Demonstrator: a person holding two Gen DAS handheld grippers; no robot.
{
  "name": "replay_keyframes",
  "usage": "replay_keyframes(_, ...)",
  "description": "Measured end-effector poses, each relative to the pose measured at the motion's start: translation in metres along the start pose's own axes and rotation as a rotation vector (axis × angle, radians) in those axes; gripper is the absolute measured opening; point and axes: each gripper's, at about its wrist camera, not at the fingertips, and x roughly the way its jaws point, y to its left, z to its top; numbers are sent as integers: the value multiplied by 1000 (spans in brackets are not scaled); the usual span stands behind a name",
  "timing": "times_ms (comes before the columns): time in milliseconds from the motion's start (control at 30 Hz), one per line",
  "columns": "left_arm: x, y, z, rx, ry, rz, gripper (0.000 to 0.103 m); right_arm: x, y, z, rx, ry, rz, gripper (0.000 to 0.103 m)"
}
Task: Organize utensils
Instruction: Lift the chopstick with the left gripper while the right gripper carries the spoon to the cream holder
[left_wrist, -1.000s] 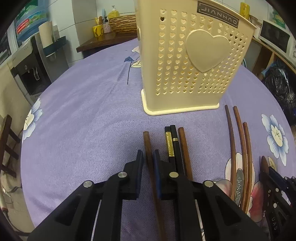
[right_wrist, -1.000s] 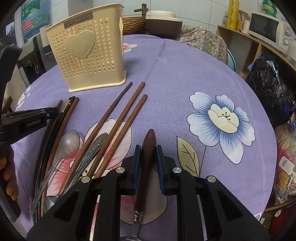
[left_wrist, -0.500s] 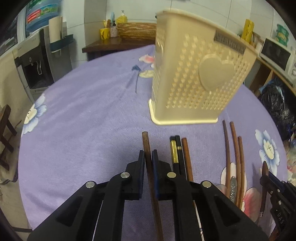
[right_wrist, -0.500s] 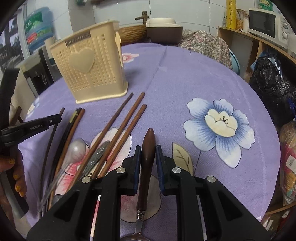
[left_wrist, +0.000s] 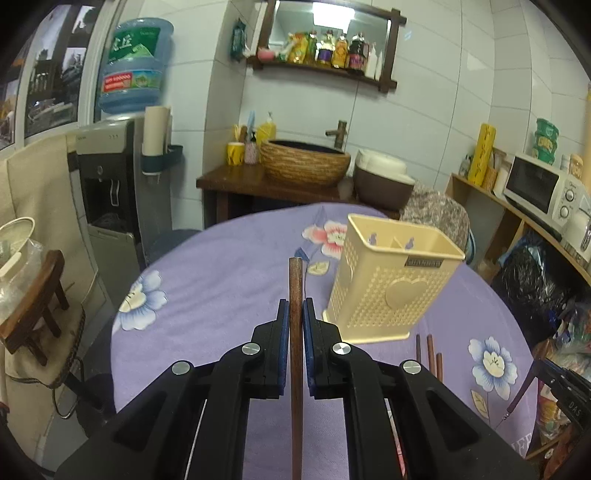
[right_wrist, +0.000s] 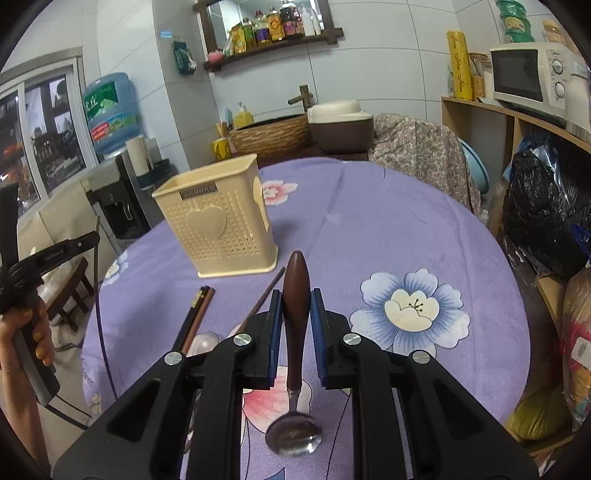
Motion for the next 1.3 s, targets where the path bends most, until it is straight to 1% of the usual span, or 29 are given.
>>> replay_keyframes(200, 2, -1, 1, -5, 0, -3, 8, -2, 5, 4, -23, -6, -8, 16)
replay_keyframes(433, -3, 5, 4, -20, -1, -23, 8, -4, 7, 4, -50, -7, -3, 16)
replay_keyframes(600, -8, 8, 8, -19, -24, -34, 8, -6, 7, 7, -55, -24, 9, 16)
replay_keyframes(733, -10, 10, 16, -22, -26, -54, 8, -5, 7, 17, -56, -29, 24, 16)
replay_keyframes(833, -15, 11, 25, -21, -46, -61, 8, -8, 9, 29, -58, -45, 41, 16)
replay_keyframes(933, -21, 12, 41, -23, -67, -77, 8, -10, 16, 46, -80, -61, 54, 16)
replay_keyframes(1000, -24, 11, 54, -24, -81, -88, 8, -9, 22, 63, -101, -72, 58, 16)
replay_keyframes(1100, -30, 5, 83, -14, -112, -106, 8, -9, 31, 90, -115, -90, 72, 16)
replay_keyframes(1167, -33, 2, 100, -7, -129, -119, 8, -10, 41, 116, -131, -113, 84, 16)
replay_keyframes(1300, -43, -8, 144, -17, -160, -179, 8, -14, 61, 168, -142, -162, 106, 16)
